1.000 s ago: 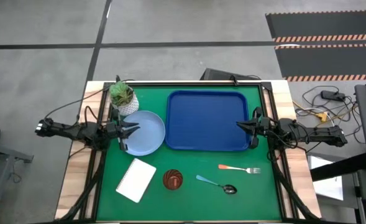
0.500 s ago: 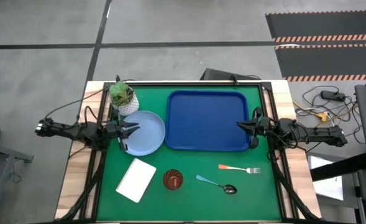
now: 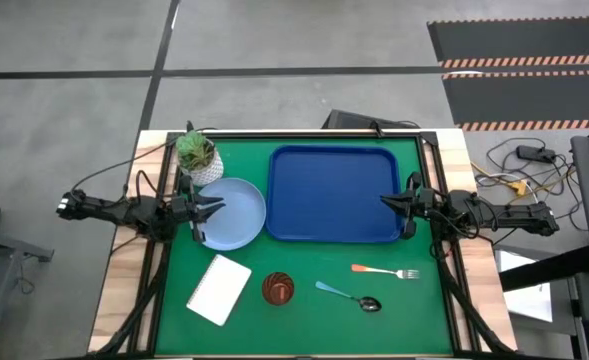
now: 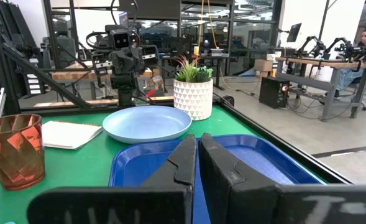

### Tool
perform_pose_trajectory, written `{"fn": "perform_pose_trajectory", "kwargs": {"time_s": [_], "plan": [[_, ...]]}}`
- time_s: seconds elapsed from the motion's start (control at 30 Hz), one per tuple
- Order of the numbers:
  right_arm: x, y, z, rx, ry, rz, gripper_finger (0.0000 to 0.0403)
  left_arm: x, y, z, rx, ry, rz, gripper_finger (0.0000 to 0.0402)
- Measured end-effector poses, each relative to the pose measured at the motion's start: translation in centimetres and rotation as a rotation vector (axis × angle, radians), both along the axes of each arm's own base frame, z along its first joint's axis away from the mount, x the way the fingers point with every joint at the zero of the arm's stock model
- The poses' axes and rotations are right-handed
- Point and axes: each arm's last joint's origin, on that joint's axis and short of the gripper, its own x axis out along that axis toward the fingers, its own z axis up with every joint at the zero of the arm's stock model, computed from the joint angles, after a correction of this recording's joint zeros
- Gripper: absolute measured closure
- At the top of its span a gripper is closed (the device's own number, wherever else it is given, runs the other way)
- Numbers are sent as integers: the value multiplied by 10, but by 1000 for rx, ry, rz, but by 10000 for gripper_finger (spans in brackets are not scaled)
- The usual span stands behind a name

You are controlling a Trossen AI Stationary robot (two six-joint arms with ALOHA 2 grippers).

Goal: Pick and place plate/cup/fork/spoon on tray

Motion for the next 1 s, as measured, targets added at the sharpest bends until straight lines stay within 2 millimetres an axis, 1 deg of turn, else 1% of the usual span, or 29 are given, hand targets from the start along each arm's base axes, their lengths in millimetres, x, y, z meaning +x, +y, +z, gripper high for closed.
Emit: {"fn": "perform_pose_trajectory", "kwargs": {"time_s": [0.63, 0.73, 0.9, 1.0], "plan": [[0, 0, 0, 19, -4, 1, 394, 0, 0, 0, 0, 0, 0, 362], [0, 0, 0, 133, -30, 3, 394, 0, 0, 0, -1, -4, 0, 362], [0, 0, 0, 409, -88, 13, 394, -1, 0, 7, -15, -69, 0, 362], [0, 0, 0, 467, -100, 16, 394, -1, 0, 8, -18, -81, 0, 362]]}}
